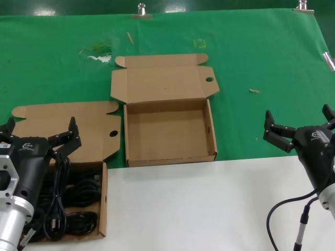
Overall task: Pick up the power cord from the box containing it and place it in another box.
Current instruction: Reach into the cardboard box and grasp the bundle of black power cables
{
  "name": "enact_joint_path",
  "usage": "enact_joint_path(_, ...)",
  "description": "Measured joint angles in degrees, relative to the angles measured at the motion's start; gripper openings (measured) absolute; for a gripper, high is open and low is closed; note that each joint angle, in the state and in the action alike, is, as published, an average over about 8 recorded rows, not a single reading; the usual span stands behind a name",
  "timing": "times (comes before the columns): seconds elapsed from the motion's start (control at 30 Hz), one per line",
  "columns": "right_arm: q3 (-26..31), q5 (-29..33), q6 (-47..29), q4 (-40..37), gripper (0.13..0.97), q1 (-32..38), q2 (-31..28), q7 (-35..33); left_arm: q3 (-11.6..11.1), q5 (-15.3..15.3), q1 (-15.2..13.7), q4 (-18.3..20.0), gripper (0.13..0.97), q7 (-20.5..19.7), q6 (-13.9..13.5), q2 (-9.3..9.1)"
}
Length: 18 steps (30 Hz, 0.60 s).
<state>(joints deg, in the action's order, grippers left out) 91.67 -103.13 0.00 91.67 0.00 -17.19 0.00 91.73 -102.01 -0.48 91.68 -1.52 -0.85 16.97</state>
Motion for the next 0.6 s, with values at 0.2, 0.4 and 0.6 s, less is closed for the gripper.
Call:
enact_joint_path(0.2, 0.0, 0.0, 0.0, 0.0, 0.966, 0.0, 0.0, 0.0, 0.0, 0.0, 0.0, 0.0, 0.966, 0.0, 0.0, 0.0)
enact_joint_path(0.4, 0.0, 0.0, 0.0, 0.0, 0.966, 0.0, 0.0, 0.0, 0.0, 0.0, 0.0, 0.0, 0.966, 0.0, 0.0, 0.0)
enact_joint_path(0.6, 0.0, 0.0, 0.0, 0.0, 0.963, 0.0, 0.0, 0.0, 0.0, 0.0, 0.0, 0.0, 0.966, 0.0, 0.0, 0.0)
